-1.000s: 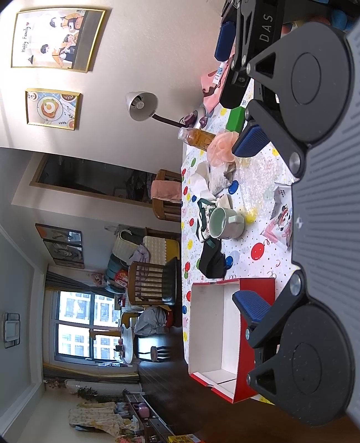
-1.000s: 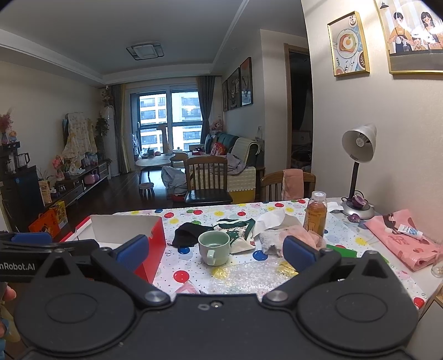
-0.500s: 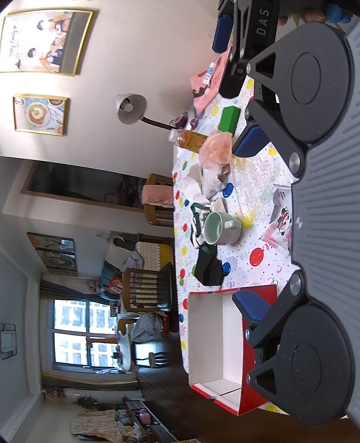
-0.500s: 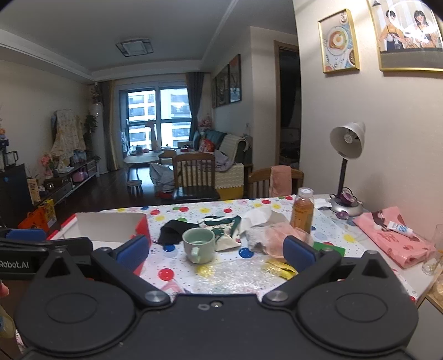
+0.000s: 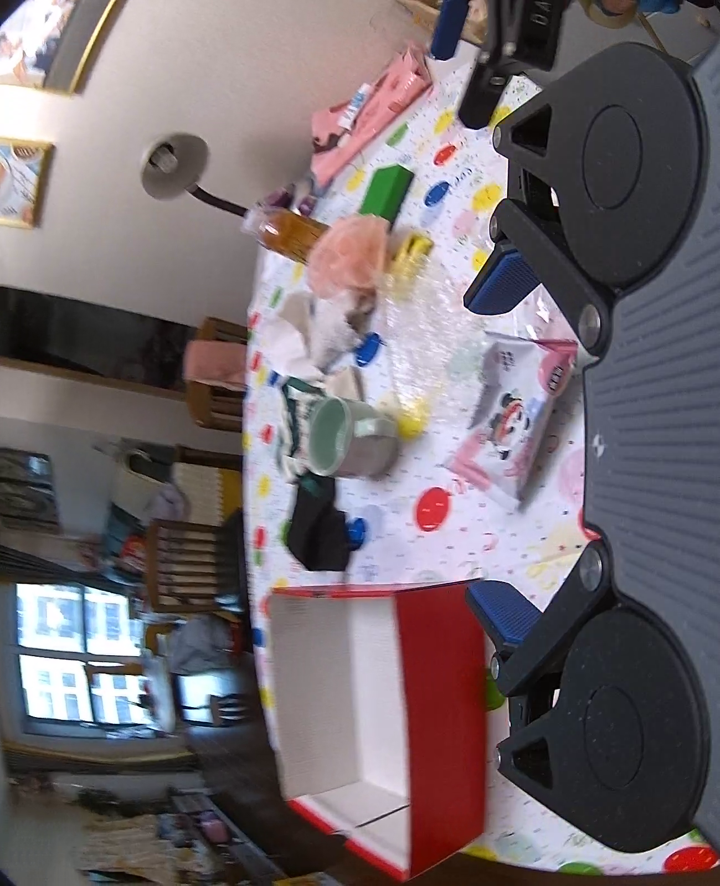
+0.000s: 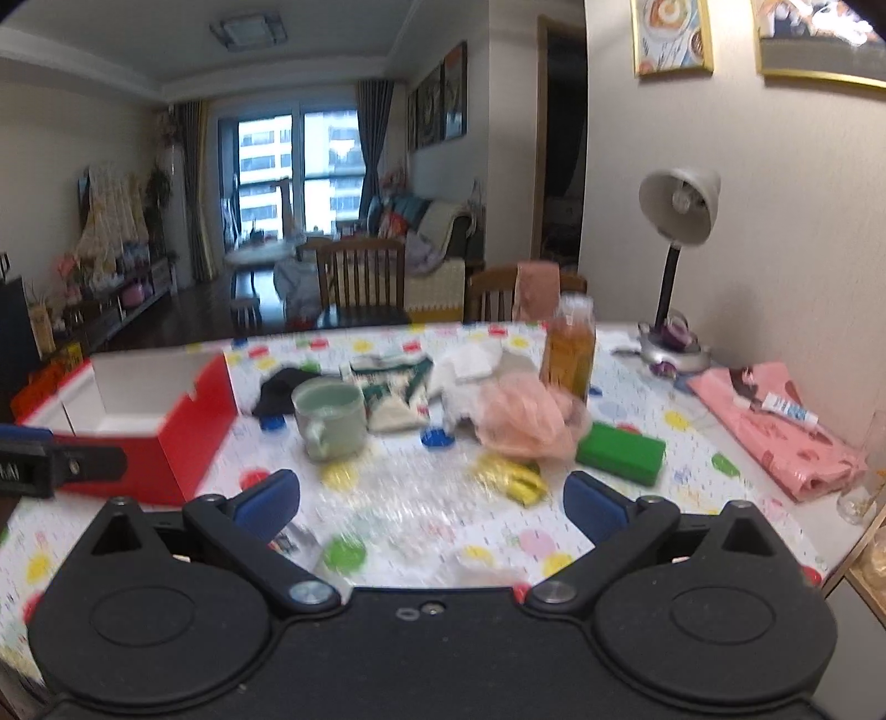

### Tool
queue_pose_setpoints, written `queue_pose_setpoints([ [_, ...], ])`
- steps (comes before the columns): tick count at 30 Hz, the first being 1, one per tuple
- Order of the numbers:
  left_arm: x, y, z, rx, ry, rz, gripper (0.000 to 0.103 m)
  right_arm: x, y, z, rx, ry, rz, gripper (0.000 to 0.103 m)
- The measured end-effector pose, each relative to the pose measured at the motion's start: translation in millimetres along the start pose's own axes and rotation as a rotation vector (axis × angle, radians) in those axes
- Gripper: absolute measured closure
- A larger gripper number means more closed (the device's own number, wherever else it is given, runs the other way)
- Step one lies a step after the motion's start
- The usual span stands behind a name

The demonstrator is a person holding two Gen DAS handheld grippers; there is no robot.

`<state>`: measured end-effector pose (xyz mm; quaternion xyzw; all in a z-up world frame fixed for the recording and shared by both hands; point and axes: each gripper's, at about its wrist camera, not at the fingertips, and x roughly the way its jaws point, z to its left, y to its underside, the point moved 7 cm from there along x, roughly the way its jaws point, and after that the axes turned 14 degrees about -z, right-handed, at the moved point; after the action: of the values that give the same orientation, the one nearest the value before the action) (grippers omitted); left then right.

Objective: Organize soft objects
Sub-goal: 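Grasp the panda snack packet with the left tool while the right tool grasps the clear plastic bag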

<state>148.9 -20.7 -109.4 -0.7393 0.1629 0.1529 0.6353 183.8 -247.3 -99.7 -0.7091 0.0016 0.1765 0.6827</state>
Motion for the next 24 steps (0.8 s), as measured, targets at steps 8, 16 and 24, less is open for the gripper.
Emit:
queue_pose_setpoints([
  [8,49.3,19.3,-4.6,-0.053,-0.041,0.115,0.0,35.2,44.4,-13.6,-0.058,-0.028,0.132,0.004],
  [16,100.6,42.3,7.2,-0.252,-0.147,0.314,0.0,68.8,76.1,-19.2,-0.096,-0.128,0.255,0.007],
  [24,140.3,51.0,4.8,-0.448,-0.223,0.437,0.0,101.9,79.9,-35.2,0.06,-0.204,0.394,0.008],
])
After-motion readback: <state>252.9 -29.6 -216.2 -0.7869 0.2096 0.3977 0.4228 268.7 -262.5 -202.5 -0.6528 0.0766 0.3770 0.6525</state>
